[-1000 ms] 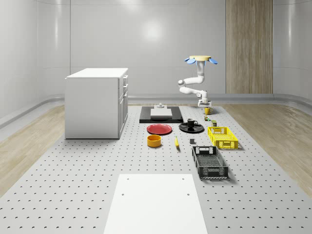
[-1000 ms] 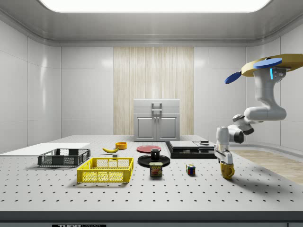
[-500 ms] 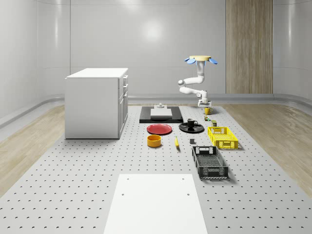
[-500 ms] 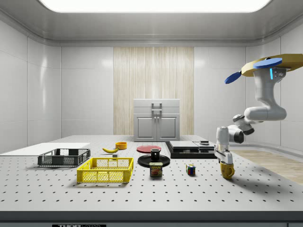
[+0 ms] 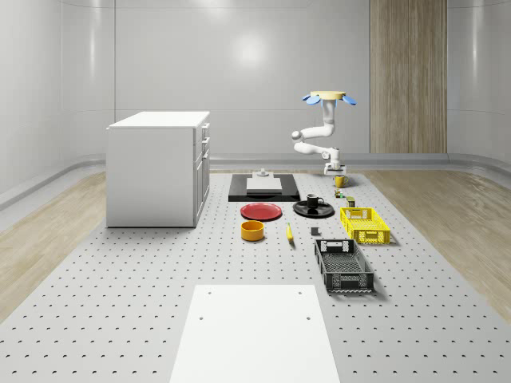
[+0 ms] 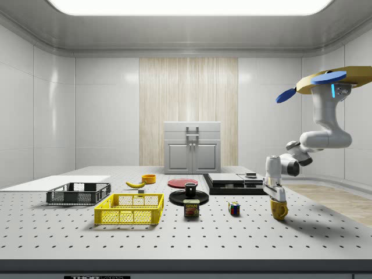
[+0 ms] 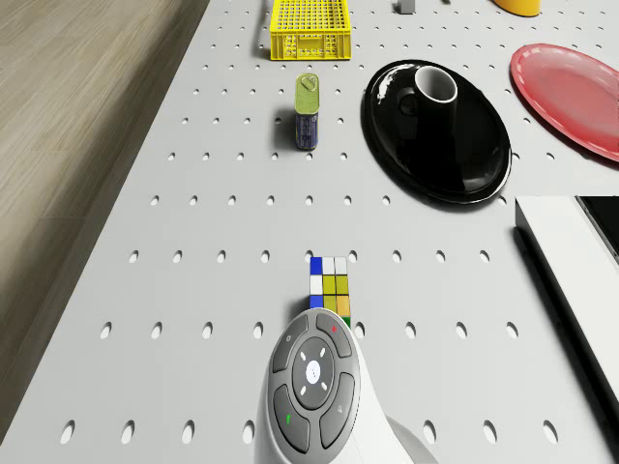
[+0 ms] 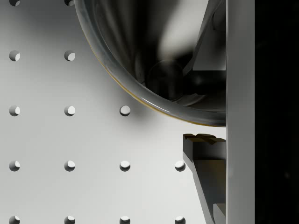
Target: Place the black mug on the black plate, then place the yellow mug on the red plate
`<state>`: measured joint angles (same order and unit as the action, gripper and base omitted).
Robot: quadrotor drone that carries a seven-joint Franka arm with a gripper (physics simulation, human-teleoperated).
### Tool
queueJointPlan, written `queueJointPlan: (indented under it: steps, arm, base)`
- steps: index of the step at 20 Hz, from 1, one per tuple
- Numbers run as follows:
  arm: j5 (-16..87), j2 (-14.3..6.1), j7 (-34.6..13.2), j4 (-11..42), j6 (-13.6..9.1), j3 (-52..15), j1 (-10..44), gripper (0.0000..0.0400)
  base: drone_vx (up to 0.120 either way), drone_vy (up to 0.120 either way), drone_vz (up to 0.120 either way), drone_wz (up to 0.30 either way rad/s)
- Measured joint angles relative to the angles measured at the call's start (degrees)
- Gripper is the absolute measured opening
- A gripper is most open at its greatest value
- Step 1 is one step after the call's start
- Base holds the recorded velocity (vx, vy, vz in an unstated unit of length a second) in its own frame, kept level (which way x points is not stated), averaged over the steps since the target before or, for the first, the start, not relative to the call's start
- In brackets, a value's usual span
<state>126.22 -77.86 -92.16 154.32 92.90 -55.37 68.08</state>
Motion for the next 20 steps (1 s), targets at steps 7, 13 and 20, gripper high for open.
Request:
queueJointPlan:
  steps: [7,13,20]
  arm:
    - [0.1,0.1,0.1,0.0,-0.1,0.0,-0.1,0.0103]
    - [-0.6,0.2,0.1,0.6,-0.8,-0.7,-0.4,0.0101]
    - [-4.5,-0.1,-0.3,3.2,-3.3,-4.9,-1.2,0.0100]
  base:
    - [0.000,0.000,0.000,0.000]
    - [0.000,0.000,0.000,0.000]
    - [0.000,0.000,0.000,0.000]
